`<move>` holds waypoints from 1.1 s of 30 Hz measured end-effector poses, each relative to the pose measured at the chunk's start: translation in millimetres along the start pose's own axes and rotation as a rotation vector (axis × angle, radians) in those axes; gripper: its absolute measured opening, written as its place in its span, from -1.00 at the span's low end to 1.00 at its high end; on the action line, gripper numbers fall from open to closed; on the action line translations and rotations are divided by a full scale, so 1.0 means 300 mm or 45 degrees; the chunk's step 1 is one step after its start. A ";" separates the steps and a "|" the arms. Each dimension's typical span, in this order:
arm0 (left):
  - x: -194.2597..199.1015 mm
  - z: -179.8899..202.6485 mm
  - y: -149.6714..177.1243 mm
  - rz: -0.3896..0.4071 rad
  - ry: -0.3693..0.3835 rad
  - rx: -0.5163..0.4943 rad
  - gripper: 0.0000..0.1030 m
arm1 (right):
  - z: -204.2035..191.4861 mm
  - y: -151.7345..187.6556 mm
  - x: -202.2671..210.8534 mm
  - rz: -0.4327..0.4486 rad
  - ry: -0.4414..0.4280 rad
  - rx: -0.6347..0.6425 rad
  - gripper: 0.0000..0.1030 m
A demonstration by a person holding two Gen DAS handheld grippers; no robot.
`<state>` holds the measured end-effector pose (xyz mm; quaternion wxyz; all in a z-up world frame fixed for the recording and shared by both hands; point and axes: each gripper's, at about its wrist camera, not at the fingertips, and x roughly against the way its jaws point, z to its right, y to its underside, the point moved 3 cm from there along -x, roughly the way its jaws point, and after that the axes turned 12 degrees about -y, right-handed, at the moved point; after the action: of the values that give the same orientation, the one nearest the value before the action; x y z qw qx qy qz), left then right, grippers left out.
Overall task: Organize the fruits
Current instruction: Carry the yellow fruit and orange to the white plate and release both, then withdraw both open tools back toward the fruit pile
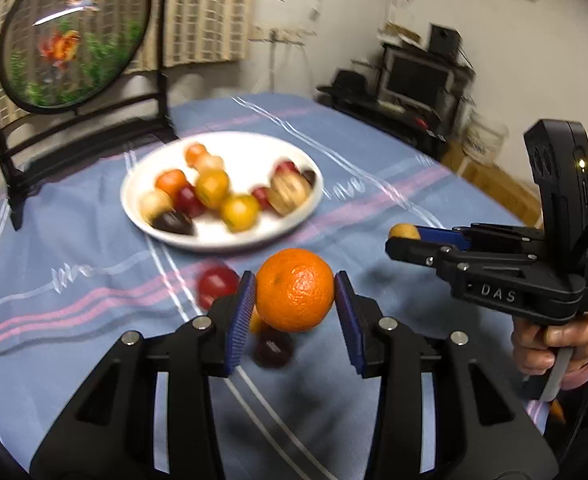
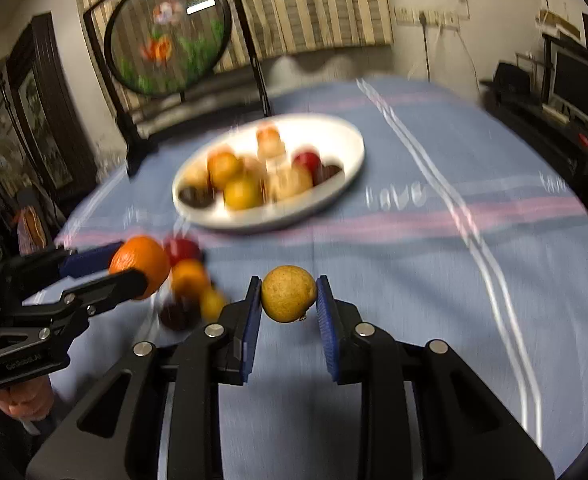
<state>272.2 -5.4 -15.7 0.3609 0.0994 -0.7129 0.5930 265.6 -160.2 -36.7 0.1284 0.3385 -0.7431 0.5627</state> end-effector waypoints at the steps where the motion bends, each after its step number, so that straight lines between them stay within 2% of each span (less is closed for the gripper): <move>1: -0.008 -0.020 -0.032 0.011 -0.023 0.011 -0.20 | 0.001 -0.038 -0.012 0.024 -0.001 0.004 -0.46; 7: -0.162 -0.142 -0.241 0.037 -0.146 0.135 -0.20 | 0.022 -0.244 -0.154 0.148 0.015 0.049 -0.46; 10: -0.280 -0.184 -0.312 0.003 -0.176 0.187 -0.20 | 0.029 -0.301 -0.247 0.141 -0.012 0.075 -0.46; 15: -0.438 -0.207 -0.355 -0.072 -0.250 0.165 -0.20 | 0.040 -0.335 -0.354 0.078 -0.004 0.119 -0.46; 20: -0.511 -0.237 -0.352 -0.113 -0.266 0.182 -0.17 | 0.063 -0.350 -0.385 0.053 -0.041 0.121 -0.42; 21: -0.514 -0.240 -0.350 -0.116 -0.281 0.185 -0.11 | 0.064 -0.352 -0.390 0.040 -0.045 0.131 -0.35; 22: -0.512 -0.243 -0.348 -0.107 -0.303 0.192 0.03 | 0.066 -0.352 -0.392 0.031 -0.047 0.133 -0.14; 23: -0.497 -0.250 -0.351 -0.076 -0.328 0.209 0.38 | 0.069 -0.352 -0.384 0.034 -0.038 0.127 -0.02; 24: -0.480 -0.252 -0.355 -0.049 -0.337 0.221 0.49 | 0.068 -0.348 -0.372 0.046 -0.039 0.122 0.08; 26: -0.423 -0.256 -0.360 -0.012 -0.336 0.238 0.56 | 0.061 -0.353 -0.342 0.063 -0.061 0.114 0.08; 29: -0.334 -0.264 -0.357 0.010 -0.355 0.257 0.77 | 0.043 -0.357 -0.263 0.107 -0.076 0.108 0.08; 33: -0.174 -0.269 -0.274 0.036 -0.390 0.291 0.94 | -0.013 -0.292 -0.147 0.133 -0.096 0.147 0.08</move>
<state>388.7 30.9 17.7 0.2262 0.2186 -0.6888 0.6531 354.1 -152.7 5.1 0.0510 0.3272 -0.7303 0.5975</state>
